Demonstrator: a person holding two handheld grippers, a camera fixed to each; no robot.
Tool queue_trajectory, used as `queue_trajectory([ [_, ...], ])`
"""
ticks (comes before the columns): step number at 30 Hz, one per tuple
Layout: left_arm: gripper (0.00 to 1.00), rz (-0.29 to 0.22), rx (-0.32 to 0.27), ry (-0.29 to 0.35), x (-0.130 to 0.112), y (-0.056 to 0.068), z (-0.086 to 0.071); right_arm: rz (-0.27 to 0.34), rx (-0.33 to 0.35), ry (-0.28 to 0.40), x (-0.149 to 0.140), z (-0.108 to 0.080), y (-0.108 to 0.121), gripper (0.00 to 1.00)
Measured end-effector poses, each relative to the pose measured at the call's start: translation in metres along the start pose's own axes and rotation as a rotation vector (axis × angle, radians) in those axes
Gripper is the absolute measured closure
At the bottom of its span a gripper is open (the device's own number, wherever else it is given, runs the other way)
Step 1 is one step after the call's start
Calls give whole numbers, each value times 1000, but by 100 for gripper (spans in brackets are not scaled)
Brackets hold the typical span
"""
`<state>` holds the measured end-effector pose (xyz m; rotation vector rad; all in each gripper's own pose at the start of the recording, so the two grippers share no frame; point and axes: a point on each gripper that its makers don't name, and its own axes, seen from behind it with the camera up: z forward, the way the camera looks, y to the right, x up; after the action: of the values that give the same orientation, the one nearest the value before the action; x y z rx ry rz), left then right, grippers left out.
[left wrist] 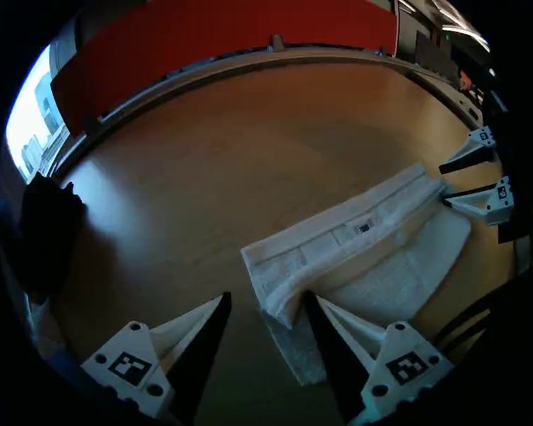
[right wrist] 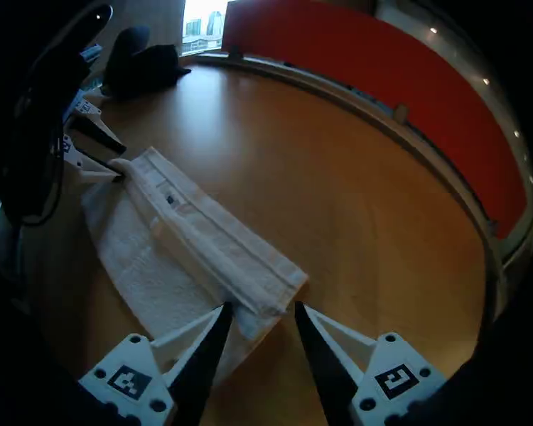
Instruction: Fold towel
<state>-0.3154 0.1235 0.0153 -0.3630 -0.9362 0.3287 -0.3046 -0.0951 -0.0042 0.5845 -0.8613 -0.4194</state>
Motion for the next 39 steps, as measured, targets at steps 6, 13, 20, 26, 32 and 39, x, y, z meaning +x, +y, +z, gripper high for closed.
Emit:
queue_trajectory([
  [6,8,-17,33,11,6,-14,0,23,-24,8,6,2,9,23],
  [13,6,-35,62,39,19,-26,-3,21,-46,17,13,1,16,19],
  [20,6,-44,86,60,25,-36,-8,24,-74,29,19,-1,26,19],
  [26,6,-64,85,61,21,-40,-15,28,-80,33,19,-7,27,19],
  [32,6,-102,60,56,11,-34,-22,39,-51,47,15,-18,13,9],
  [39,6,-111,56,50,-8,-24,-35,46,-36,49,0,-35,-6,9],
])
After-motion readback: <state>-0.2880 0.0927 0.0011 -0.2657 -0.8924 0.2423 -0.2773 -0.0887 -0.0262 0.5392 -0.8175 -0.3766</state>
